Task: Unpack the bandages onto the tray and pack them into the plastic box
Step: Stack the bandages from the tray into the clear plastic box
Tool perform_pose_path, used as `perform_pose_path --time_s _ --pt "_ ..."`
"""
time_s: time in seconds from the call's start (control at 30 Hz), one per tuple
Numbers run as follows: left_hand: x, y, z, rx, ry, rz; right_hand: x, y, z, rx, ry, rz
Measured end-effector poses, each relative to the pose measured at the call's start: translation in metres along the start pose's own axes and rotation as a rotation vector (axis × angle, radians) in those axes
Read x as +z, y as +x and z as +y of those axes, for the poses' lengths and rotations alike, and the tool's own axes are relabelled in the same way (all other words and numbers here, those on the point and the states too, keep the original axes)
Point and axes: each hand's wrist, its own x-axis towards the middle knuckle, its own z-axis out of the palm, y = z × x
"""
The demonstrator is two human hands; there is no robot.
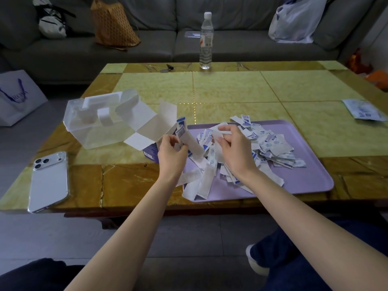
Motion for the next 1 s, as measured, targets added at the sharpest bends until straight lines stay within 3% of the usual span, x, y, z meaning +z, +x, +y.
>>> perform_pose_path --time_s 0.1,0.47,0.6,0.77,0.9,1.0 --pt "0.010 -0.009 0.003 -0.034 -0.074 -0.072 0.008 -0.002 -0.009 -0.188 -0.055 0.033" --pt "0.009 -0.016 0.004 -0.156 -0.340 -0.201 0.024 -0.017 -0.002 -0.142 0.028 -0.207" --pt "-0.001 -0.015 -0.001 -0.123 -0.310 -0.259 0.021 -0.012 -0.005 -0.005 0.129 -0.219" --pt "-0.007 -0.013 -0.006 -0.047 -0.224 -0.331 0.013 -0.008 0.000 0.187 0.136 -0.405" --pt "-0.008 -0.017 -0.006 -0.012 -0.188 -0.351 0.004 -0.010 0.007 0.133 0.062 -0.419" --pt "-0.009 -0.020 0.001 0.067 -0.079 -0.340 -0.005 -0.013 0.012 0.008 -0.141 -0.411"
